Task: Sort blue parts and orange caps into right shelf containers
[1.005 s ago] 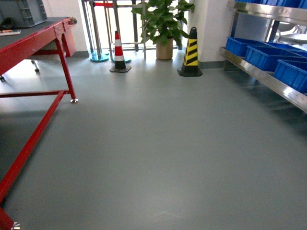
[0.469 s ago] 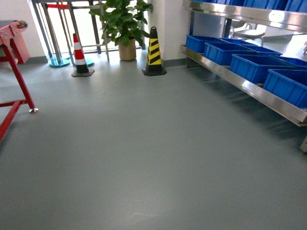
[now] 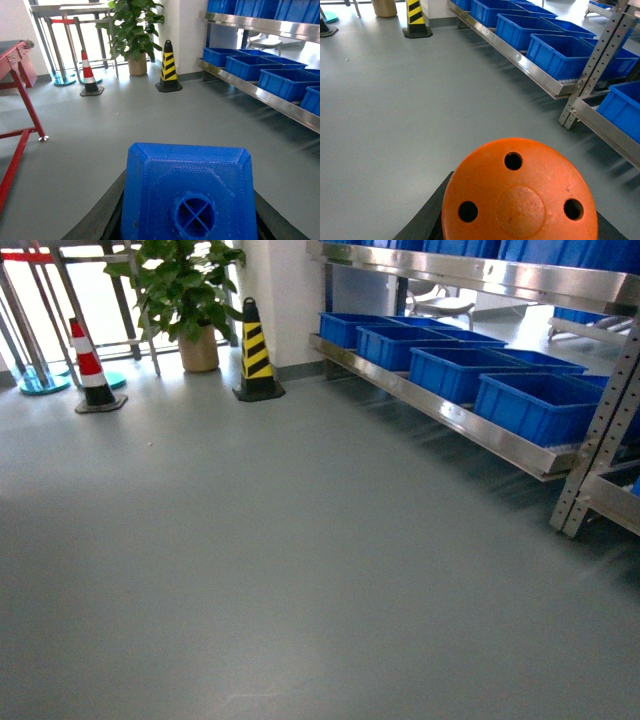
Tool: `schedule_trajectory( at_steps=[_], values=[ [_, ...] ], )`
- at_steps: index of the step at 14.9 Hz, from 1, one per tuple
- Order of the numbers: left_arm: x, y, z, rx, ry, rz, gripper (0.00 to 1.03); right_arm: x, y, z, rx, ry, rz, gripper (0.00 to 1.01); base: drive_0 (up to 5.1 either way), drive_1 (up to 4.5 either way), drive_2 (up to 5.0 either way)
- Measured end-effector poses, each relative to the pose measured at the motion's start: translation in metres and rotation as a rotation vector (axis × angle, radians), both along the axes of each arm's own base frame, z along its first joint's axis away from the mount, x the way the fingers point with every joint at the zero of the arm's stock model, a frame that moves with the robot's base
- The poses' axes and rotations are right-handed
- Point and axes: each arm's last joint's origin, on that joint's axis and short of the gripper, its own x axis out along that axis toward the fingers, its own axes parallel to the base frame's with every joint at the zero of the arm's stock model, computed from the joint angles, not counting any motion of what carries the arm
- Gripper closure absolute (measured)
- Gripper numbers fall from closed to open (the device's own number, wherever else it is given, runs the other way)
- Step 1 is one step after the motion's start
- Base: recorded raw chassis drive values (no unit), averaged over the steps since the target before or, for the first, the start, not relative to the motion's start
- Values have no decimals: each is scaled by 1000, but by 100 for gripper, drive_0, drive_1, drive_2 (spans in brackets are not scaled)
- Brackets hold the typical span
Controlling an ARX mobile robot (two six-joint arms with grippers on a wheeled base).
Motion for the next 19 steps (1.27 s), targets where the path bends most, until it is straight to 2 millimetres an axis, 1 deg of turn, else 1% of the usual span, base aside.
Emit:
schedule_trajectory(
  at_steps=[19],
  values=[
    [0,0,0,0,0,0,59,0,0,0,0,0,0,57,-160,-160,-160]
  ],
)
